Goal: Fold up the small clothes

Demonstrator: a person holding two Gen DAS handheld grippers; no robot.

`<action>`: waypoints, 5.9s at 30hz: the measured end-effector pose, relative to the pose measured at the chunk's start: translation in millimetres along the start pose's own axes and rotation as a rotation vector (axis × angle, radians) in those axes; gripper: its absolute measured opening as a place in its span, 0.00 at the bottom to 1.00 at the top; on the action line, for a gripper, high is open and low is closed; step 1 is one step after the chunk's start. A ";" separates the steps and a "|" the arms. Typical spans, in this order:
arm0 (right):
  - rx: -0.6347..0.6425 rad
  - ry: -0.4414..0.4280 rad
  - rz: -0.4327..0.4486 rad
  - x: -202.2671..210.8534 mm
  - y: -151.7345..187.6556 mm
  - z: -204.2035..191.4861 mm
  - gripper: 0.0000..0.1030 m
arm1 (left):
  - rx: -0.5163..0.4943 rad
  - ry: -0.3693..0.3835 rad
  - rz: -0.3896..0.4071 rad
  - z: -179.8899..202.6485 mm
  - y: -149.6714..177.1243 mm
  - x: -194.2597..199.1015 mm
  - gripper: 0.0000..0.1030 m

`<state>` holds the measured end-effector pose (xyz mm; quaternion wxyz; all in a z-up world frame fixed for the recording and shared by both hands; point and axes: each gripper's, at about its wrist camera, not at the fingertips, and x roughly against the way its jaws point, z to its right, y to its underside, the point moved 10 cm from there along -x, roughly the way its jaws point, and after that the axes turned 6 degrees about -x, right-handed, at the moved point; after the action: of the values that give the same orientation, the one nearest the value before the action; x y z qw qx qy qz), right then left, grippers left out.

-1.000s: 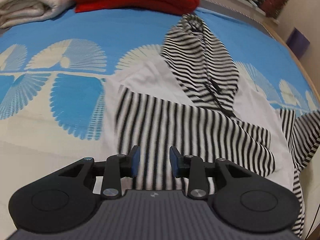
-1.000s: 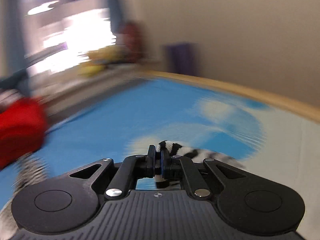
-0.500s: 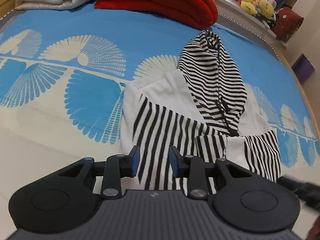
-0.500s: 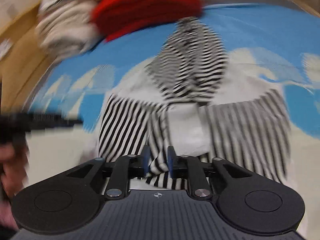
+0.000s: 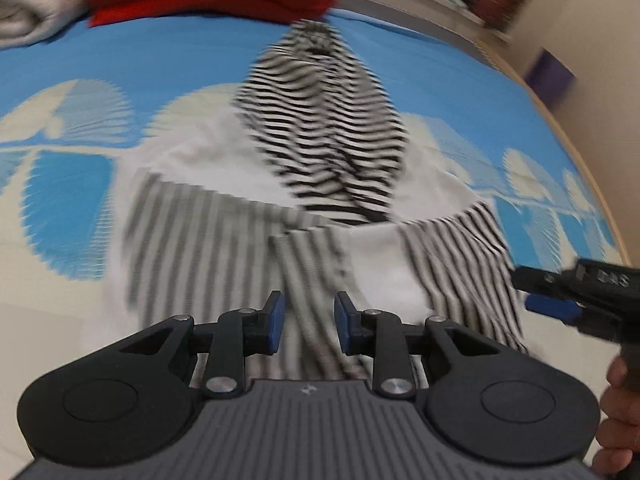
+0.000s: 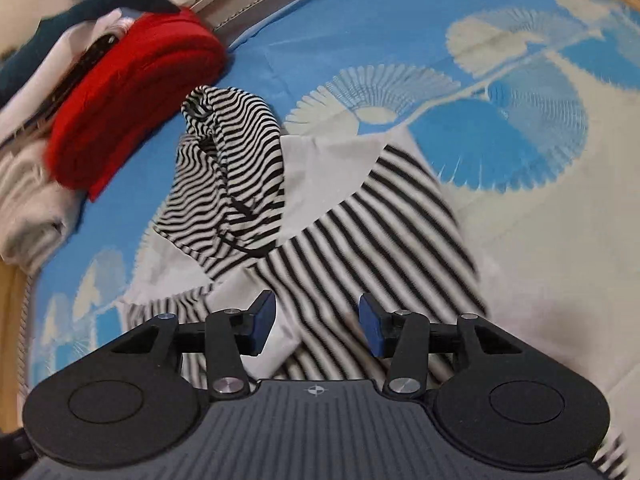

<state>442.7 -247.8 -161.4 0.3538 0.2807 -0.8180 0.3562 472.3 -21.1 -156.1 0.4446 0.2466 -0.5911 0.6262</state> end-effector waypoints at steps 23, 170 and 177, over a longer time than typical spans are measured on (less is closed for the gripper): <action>-0.135 0.035 -0.074 -8.0 -1.0 29.7 0.48 | 0.078 -0.184 0.084 16.0 3.0 -10.5 0.07; -0.122 0.035 -0.198 -37.1 -2.5 38.9 0.04 | 0.386 0.030 -0.150 -67.5 38.1 -20.9 0.04; -0.191 -0.235 0.096 33.1 -51.7 6.4 0.03 | 0.382 0.025 0.348 -91.9 -30.5 62.8 0.03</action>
<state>457.4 -290.1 -119.0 0.2635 0.2463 -0.8963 0.2582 487.7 80.9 -104.3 0.2827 0.2127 -0.4902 0.7966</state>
